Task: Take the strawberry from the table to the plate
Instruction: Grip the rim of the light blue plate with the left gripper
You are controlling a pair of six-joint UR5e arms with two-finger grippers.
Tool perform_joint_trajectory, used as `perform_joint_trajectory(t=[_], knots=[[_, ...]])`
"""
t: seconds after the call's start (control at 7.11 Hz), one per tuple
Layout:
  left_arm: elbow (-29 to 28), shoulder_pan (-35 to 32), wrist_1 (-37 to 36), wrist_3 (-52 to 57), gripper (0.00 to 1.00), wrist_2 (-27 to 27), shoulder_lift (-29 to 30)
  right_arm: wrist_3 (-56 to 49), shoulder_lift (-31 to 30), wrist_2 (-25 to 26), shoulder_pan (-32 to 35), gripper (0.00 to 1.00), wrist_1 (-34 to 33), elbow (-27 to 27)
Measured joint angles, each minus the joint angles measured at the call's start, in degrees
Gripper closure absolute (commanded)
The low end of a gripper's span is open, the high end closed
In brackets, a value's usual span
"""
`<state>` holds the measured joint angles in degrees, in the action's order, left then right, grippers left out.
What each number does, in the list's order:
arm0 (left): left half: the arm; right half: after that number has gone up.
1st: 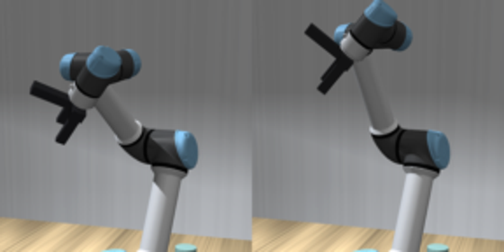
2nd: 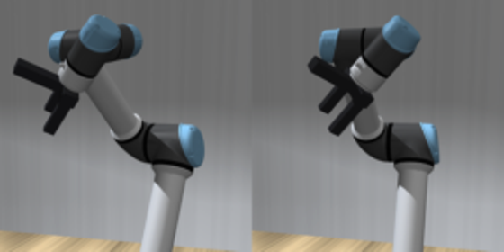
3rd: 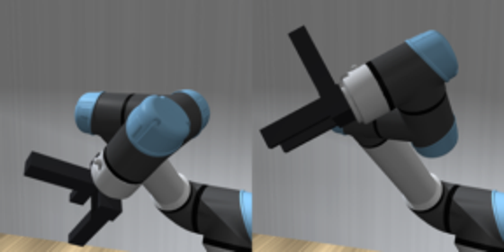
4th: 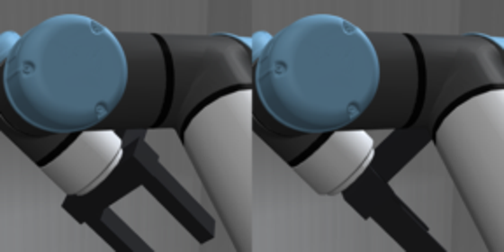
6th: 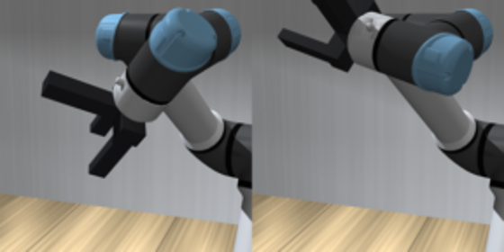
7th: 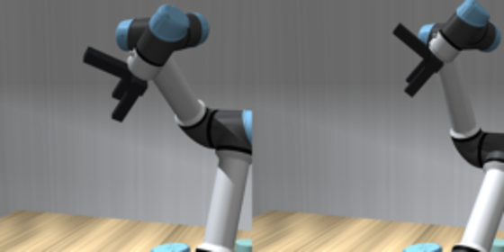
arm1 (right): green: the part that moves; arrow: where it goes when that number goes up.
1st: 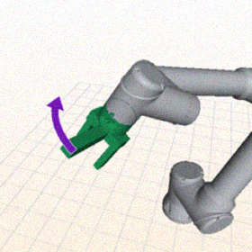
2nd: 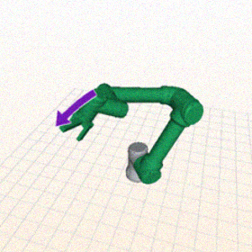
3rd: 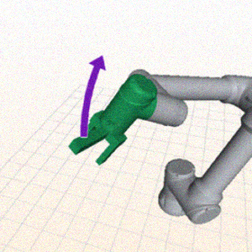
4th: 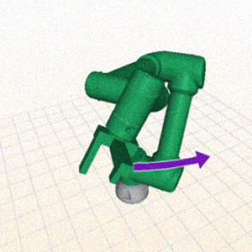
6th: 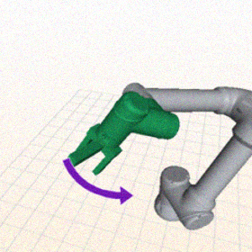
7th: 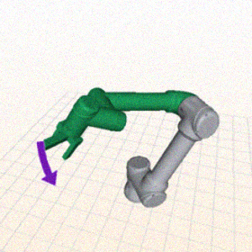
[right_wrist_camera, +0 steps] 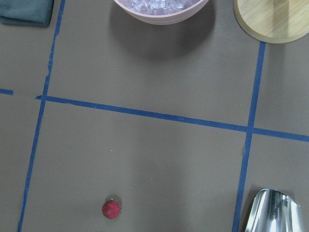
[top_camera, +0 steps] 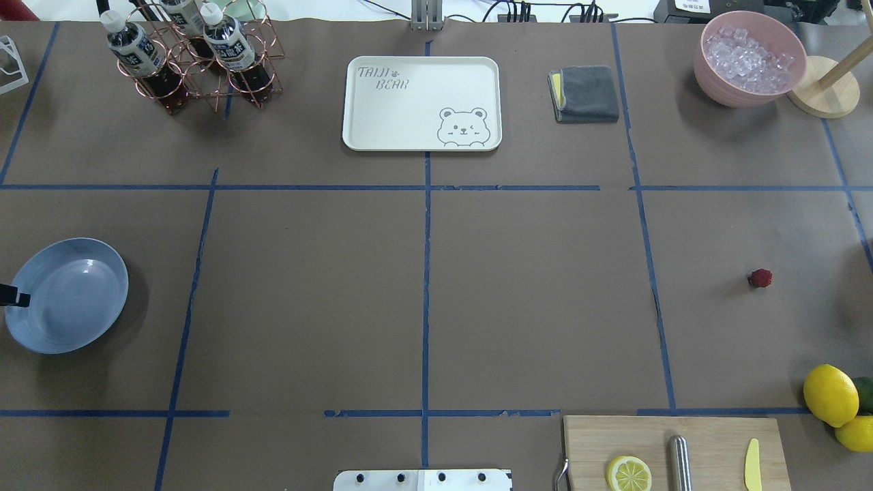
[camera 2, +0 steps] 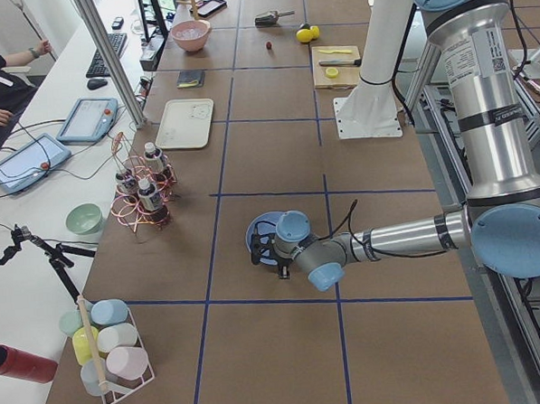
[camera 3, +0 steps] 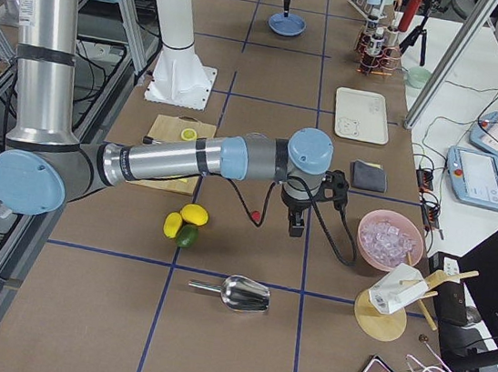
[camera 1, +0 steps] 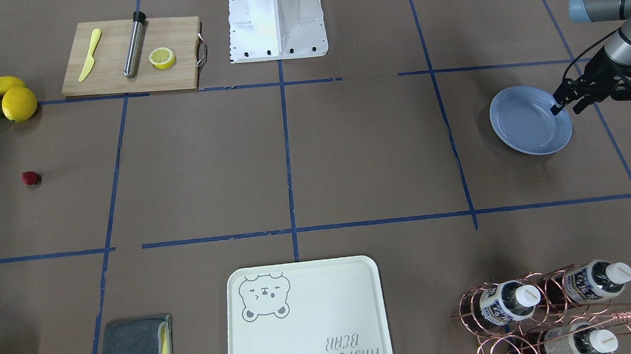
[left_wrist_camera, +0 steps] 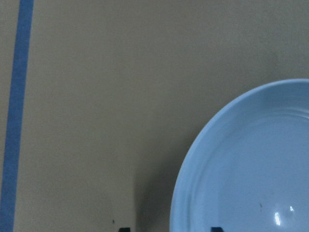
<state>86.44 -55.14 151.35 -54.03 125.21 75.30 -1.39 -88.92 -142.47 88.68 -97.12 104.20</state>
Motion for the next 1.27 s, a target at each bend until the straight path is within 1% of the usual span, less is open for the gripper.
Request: perform_joint_trajectory(t=[0.14, 0.42, 0.56, 0.7, 0.84, 1.27], knots=[[-0.1, 0.2, 0.0, 0.0, 0.65, 0.0, 0.0, 0.0, 0.0, 0.0, 0.0, 0.00, 0.0, 0.0], [-0.4, 0.4, 0.0, 0.0, 0.65, 0.0, 0.4, 0.0, 0.0, 0.0, 0.0, 0.00, 0.0, 0.0], [-0.7, 0.5, 0.0, 0.0, 0.75, 0.0, 0.7, 0.0, 0.0, 0.0, 0.0, 0.00, 0.0, 0.0], [-0.9, 0.6, 0.0, 0.1, 0.97, 0.0, 0.9, 0.0, 0.1, 0.0, 0.0, 0.00, 0.0, 0.0], [-0.9, 0.6, 0.0, 0.1, 1.00, 0.0, 1.1, 0.0, 0.1, 0.0, 0.0, 0.00, 0.0, 0.0], [1.0, 0.3, -0.3, 0.5, 1.00, 1.0, 0.5, 0.0, 0.1, 0.0, 0.0, 0.00, 0.0, 0.1]])
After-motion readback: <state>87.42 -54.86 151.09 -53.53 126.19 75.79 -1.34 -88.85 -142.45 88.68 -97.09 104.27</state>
